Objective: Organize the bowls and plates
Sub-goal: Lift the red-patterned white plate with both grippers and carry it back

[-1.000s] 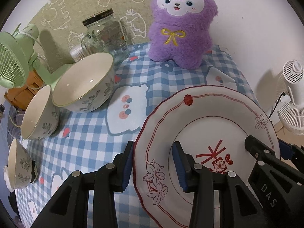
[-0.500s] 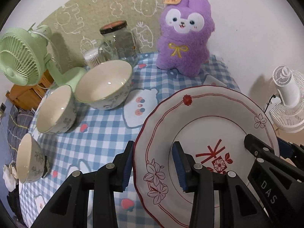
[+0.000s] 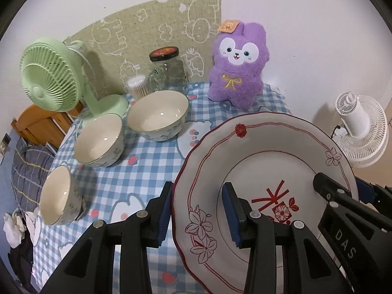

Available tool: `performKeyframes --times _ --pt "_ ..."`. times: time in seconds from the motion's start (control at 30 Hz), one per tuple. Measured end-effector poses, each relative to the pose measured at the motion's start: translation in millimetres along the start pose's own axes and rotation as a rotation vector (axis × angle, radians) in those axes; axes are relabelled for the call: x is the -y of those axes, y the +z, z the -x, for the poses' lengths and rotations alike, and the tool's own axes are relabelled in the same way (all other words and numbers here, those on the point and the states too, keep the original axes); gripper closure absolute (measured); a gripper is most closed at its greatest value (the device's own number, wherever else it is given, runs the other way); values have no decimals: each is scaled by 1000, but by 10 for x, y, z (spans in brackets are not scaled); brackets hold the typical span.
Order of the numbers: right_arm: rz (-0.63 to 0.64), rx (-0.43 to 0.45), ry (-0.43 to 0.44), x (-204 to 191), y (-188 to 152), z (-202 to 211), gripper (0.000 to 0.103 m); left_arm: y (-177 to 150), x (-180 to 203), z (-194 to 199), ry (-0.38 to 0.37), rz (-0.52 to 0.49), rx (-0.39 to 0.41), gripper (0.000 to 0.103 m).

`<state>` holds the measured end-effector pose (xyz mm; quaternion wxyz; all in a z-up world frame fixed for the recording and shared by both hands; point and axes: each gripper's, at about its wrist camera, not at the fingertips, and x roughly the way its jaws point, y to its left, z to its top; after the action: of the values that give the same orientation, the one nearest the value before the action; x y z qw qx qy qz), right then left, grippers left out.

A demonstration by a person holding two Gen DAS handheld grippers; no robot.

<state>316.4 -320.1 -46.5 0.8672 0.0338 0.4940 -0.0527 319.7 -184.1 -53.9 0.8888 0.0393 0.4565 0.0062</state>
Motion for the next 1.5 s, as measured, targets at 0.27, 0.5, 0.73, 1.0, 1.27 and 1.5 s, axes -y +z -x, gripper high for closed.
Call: performKeyframes --times 0.27,0.5,0.73,1.0,1.27,1.5 --pt "1 40 -24 -30 -153 375 60 -173 -66 304 -29 -16 2 63" --pt "-5 47 -47 -51 -381 568 60 -335 -113 521 -49 -33 18 63" --pt "-32 24 -63 -44 -676 613 60 -551 -141 627 -67 -74 13 63" --pt "-66 -2 -79 -1 -996 620 60 -807 -130 638 -87 -107 -12 63" --pt "-81 -33 -93 45 -1285 568 60 -1082 -93 575 -107 -133 -59 63" --pt "-95 -73 -101 92 -1518 464 60 -1296 -41 510 -116 -156 -95 63"
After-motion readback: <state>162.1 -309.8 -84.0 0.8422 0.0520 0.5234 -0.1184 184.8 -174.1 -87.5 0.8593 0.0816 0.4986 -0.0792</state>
